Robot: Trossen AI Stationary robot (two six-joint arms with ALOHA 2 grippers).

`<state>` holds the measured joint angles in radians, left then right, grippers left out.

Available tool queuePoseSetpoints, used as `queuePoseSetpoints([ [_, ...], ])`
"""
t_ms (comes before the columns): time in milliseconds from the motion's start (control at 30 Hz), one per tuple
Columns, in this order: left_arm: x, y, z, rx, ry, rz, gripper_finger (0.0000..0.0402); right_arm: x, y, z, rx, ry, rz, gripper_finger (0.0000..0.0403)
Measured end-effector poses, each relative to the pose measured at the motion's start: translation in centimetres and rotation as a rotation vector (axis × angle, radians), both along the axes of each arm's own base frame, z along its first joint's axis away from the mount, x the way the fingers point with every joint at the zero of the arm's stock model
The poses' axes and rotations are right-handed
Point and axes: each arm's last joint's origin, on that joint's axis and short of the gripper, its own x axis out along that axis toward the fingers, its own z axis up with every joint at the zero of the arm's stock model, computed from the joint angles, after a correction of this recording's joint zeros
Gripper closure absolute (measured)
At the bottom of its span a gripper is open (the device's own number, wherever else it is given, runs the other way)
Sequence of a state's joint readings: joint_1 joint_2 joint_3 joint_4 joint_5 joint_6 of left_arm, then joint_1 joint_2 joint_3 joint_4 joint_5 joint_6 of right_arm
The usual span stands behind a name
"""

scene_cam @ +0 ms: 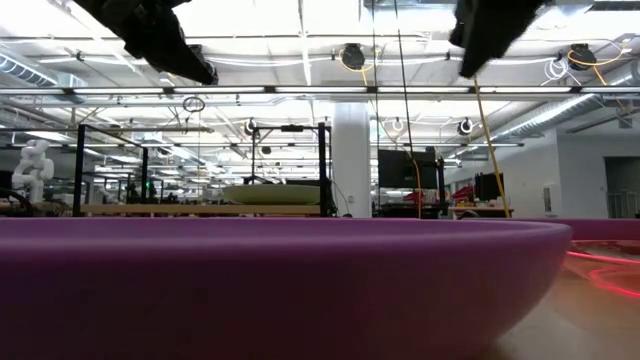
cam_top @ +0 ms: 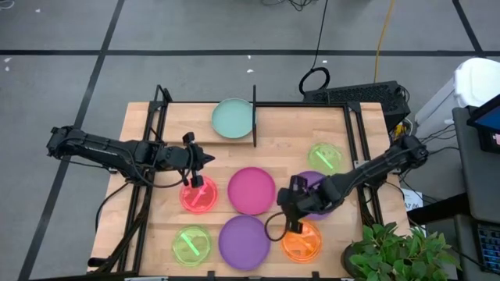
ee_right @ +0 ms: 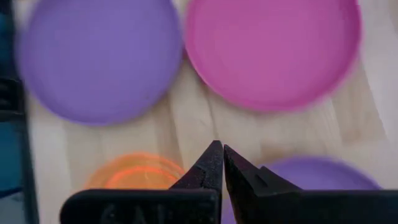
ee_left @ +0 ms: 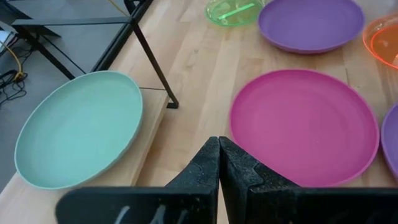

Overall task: Place and stack plates onto a shelf
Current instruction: Adjust the top right purple plate

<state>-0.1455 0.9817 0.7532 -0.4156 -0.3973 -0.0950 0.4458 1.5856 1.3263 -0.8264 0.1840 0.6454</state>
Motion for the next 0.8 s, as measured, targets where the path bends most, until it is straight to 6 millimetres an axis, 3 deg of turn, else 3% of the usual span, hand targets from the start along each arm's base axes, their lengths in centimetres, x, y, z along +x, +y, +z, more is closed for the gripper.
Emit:
queuePoseSetpoints([
  [200, 0.0, 0.0, 0.0, -0.015, -0.006, 0.013, 0.0394, -1.0, 1.8, -2.0, -0.081, 0.11, -0.031, 0.0393],
  [600, -0.1, 0.0, -0.1, -0.031, -0.002, 0.029, 0.0394, 0.5, 3.5, -6.6, -0.249, 0.156, 0.001, 0.028],
  [800, -0.2, 0.0, -0.3, -0.024, 0.027, 0.027, 0.0394, 0.6, 3.4, -7.2, -0.234, 0.174, -0.06, 0.0251],
])
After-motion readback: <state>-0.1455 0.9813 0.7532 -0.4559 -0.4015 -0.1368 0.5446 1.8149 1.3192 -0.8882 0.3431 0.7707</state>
